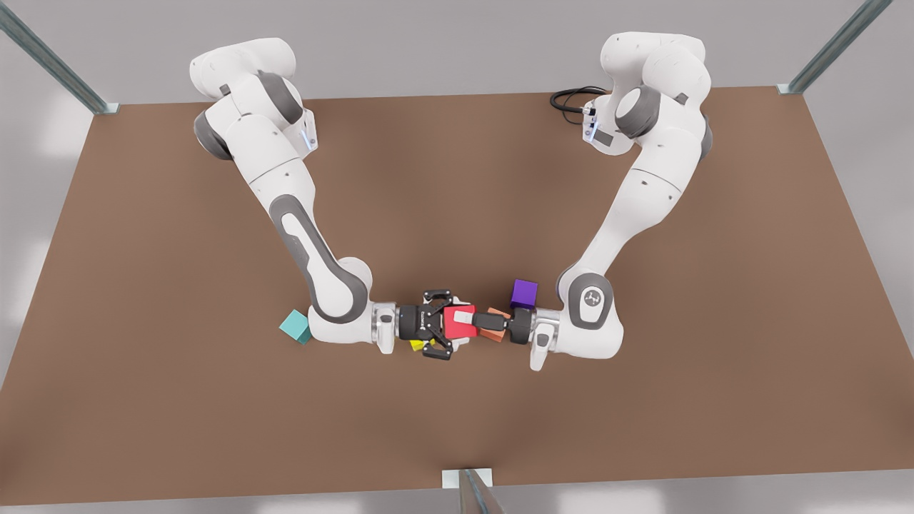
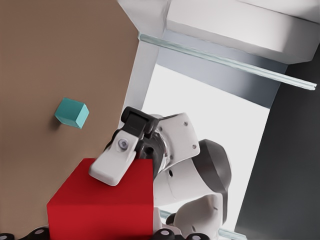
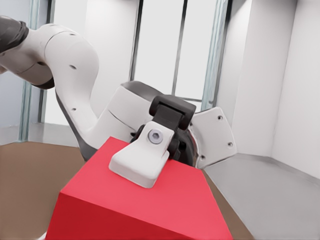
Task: Pick up red wooden cube and pass to hand red wooden cube and place in blue wooden cube
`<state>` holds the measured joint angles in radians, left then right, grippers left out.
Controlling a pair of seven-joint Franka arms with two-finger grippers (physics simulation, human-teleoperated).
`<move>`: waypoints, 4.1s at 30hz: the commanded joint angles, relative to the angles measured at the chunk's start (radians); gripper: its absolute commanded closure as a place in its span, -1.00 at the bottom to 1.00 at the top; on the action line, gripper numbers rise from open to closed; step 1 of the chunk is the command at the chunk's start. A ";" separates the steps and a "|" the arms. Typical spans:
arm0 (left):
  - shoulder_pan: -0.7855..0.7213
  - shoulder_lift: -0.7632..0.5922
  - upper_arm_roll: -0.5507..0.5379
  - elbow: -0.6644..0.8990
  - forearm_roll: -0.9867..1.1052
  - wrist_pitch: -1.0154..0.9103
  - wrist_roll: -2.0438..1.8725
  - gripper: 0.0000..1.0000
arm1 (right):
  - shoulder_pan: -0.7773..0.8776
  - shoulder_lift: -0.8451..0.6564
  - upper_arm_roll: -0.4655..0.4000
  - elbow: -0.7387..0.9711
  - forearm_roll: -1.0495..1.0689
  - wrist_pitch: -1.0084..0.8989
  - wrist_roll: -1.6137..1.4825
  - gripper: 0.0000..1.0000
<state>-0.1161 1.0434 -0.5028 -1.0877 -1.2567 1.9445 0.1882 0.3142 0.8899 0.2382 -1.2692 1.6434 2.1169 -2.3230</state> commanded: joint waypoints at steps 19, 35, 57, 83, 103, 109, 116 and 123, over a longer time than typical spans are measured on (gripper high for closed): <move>0.019 -0.008 0.001 -0.001 0.000 -0.013 -0.003 -1.00 | -0.003 -0.003 0.000 -0.001 0.001 0.015 0.034 -0.13; 0.297 -0.524 0.051 0.025 1.437 -0.782 -0.211 -1.00 | -0.173 -0.269 -0.243 -0.096 -1.482 -0.339 0.806 -0.18; -0.030 -0.777 0.412 -0.414 1.186 -0.544 -0.312 -1.00 | -0.138 -0.390 -0.292 -0.481 -1.662 0.064 0.930 -0.18; -0.022 -0.769 0.414 -0.414 1.186 -0.527 -0.314 -1.00 | -0.132 -0.397 -0.289 -0.607 -1.631 0.199 0.930 -1.00; -0.020 -0.761 0.414 -0.414 1.186 -0.527 -0.315 -1.00 | -0.132 -0.419 -0.289 -0.644 -1.631 0.221 0.947 -1.00; -0.019 -0.760 0.414 -0.414 1.186 -0.526 -0.315 -1.00 | -0.135 -0.465 -0.289 -0.650 -1.617 0.158 0.944 -1.00; -0.020 -0.761 0.414 -0.414 1.186 -0.529 -0.314 -1.00 | -0.132 -0.621 -0.287 -0.527 -1.568 -0.282 1.537 -1.00; -0.019 -0.760 0.414 -0.414 1.186 -0.526 -0.311 -1.00 | -0.185 -0.615 -0.330 -0.070 -1.700 -0.761 2.371 -1.00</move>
<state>-0.1356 0.2849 -0.0887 -1.5022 -0.0710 1.4178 -0.1232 0.1410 0.2934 -0.0880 -1.3685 0.0032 1.6800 -0.9121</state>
